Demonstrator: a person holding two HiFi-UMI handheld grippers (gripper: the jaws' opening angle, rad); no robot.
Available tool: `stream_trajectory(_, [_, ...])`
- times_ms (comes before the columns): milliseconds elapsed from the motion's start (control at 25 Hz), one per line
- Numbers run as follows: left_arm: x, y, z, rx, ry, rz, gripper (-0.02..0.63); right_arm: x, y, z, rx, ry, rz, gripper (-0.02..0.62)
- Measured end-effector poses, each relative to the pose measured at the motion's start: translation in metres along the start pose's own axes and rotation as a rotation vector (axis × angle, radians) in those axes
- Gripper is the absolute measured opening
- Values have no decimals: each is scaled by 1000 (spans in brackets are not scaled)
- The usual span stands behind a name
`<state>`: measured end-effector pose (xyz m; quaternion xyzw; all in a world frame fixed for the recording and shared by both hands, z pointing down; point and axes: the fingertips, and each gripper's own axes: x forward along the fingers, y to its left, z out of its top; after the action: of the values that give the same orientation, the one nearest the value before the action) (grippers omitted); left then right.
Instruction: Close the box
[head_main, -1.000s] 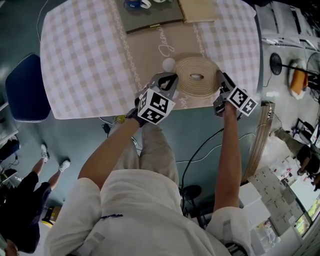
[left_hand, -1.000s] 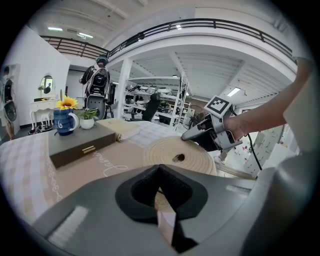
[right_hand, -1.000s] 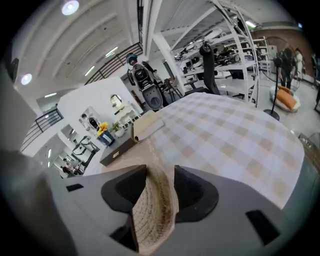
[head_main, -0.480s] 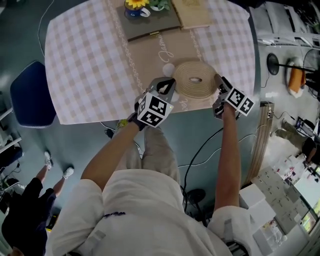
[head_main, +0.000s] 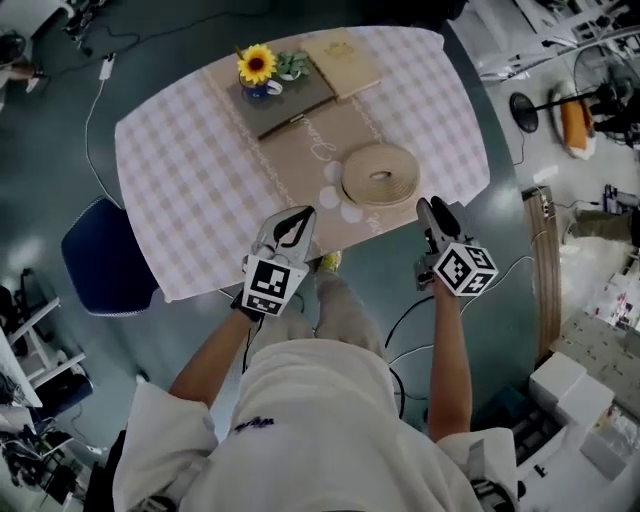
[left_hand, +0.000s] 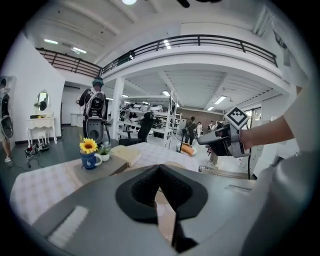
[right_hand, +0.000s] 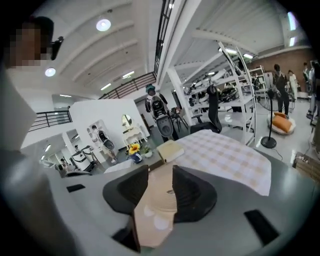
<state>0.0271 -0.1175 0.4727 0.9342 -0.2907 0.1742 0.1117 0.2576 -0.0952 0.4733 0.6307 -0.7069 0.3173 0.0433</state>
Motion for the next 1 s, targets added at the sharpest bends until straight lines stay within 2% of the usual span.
stream_trajectory(200, [-51, 7, 53, 51, -157, 5, 2, -86, 55, 25, -115, -210, -36, 143])
stream_trajectory(320, [-75, 11, 81, 92, -237, 12, 2, -143, 76, 39, -200, -328, -114, 113])
stream_trajectory(480, [-101, 10, 112, 146, -308, 0, 2, -210, 89, 40, -201, -458, -232, 64])
stream_trajectory(600, [-120, 3, 131, 178, -345, -16, 2, -246, 101, 35, -209, -510, -290, 28])
stream_trajectory(800, [-139, -17, 155, 218, -394, -55, 2, -291, 118, 23, -241, -565, -379, 5])
stream_trajectory(920, [-145, -31, 157, 206, -410, -84, 2, -305, 129, 16, -261, -574, -408, 5])
stream_trajectory(1000, [-149, -43, 154, 229, -403, -104, 2, -310, 135, 11, -264, -578, -418, 3])
